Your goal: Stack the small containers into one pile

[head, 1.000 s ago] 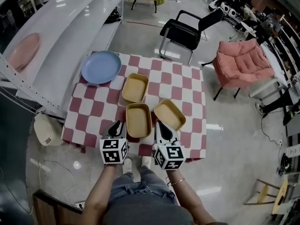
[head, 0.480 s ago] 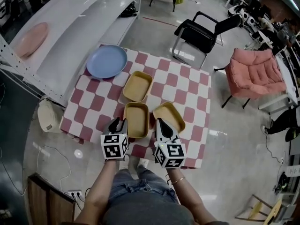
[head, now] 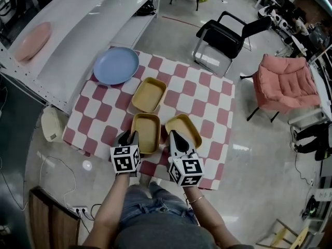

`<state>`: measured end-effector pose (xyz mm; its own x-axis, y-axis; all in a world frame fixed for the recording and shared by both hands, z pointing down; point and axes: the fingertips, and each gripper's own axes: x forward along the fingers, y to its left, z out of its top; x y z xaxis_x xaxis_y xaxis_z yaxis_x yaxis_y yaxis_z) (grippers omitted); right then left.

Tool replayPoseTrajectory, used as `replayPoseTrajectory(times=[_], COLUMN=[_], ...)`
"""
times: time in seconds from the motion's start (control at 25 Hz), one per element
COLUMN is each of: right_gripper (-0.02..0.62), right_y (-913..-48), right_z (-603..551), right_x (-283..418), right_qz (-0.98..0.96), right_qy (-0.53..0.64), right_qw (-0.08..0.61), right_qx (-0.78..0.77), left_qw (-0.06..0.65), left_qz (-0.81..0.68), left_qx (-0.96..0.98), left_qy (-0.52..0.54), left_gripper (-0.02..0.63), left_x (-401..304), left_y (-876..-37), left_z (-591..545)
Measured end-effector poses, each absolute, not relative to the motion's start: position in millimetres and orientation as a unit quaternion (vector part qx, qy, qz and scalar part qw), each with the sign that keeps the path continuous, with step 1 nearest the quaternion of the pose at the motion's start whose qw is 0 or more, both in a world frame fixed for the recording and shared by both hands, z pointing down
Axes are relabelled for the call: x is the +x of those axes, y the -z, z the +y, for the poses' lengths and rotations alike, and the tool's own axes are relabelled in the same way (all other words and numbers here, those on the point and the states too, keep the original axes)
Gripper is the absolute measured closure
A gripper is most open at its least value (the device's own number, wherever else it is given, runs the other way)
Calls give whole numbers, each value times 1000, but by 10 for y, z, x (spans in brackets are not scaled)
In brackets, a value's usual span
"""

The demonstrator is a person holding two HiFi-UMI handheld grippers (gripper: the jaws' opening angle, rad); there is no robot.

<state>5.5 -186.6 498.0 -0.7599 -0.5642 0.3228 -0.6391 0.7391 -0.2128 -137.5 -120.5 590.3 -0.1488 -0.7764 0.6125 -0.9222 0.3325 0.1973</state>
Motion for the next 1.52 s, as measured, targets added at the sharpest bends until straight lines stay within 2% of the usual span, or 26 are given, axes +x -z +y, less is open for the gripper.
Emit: replayPoseTrajectory(times=[0.44,0.8,1.52], right_gripper=[586,586,586], right_y=[-5018,-4993,-4750], right_z=[-1937,-1933,-1880], right_x=[41,15,-145], right_qz=[-926,-929,-937], right_qy=[-159,-155,-142], right_qw=[126,125,100], right_qx=[318,311,302], left_qw=[338,344,268], left_qz=[-756,-752,-772], left_qx=[550,557,572], left_qy=[-107,-73,-65], left_gripper=[565,572,575], left_x=[-1403,-1391,-1839], left_y=[-5973,-5887,-5073], left_z=[-1222,-1114,-1064])
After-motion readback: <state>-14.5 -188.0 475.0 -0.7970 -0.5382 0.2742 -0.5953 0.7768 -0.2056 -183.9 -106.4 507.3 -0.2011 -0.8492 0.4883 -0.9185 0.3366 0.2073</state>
